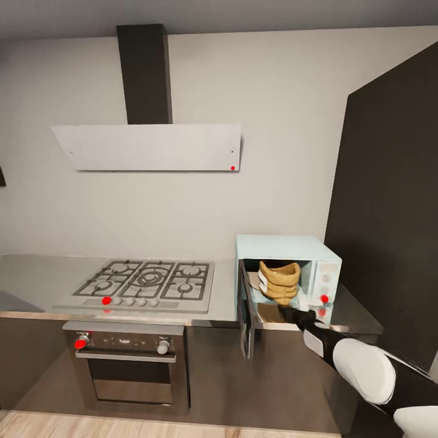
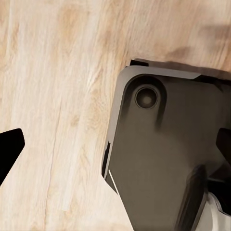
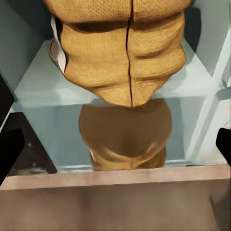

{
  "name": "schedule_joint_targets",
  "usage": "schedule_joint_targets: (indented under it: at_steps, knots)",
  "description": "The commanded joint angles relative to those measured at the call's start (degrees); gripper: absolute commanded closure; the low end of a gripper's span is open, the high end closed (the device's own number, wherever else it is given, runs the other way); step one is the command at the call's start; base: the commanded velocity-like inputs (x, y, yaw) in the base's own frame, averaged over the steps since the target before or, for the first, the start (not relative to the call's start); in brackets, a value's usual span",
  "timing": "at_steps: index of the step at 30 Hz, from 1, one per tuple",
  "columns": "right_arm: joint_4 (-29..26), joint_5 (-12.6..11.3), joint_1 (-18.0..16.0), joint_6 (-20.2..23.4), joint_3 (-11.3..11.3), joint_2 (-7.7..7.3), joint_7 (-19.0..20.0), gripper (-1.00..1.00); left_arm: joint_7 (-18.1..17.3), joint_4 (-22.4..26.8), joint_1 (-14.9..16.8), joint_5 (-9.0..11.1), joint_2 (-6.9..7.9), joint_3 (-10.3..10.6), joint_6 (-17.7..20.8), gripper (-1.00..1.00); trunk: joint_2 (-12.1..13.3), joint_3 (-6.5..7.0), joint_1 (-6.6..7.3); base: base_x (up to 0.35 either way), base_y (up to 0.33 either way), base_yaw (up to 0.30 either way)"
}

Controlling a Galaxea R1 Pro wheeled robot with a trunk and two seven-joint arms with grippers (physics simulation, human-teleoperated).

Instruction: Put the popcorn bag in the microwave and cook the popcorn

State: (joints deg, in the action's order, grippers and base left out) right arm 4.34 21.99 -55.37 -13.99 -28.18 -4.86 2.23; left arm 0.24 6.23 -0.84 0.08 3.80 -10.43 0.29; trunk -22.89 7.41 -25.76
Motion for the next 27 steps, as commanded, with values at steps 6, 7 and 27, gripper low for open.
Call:
schedule_joint_targets:
  at_steps: [6,7,27]
  knots:
    - [0.2,0.7,4.4,-9.4,-0.3,-0.70,0.4,-1.00,0.0,0.1,0.0,0.0,-0.02,-0.2,0.1,-1.00,0.0,0.00,-0.02,0.000,0.000,0.000]
    - [0.2,0.9,5.3,-12.7,-0.1,-0.74,0.5,-1.00,0.0,0.1,0.0,0.0,-0.02,-0.2,0.1,-1.00,0.0,0.00,-0.02,0.000,0.000,0.000]
    - [0.1,4.9,7.3,-27.8,0.9,-0.68,0.8,-1.00,0.0,0.1,0.0,0.0,-0.03,-0.2,0.0,-1.00,0.0,0.00,-0.02,0.148,0.000,0.000]
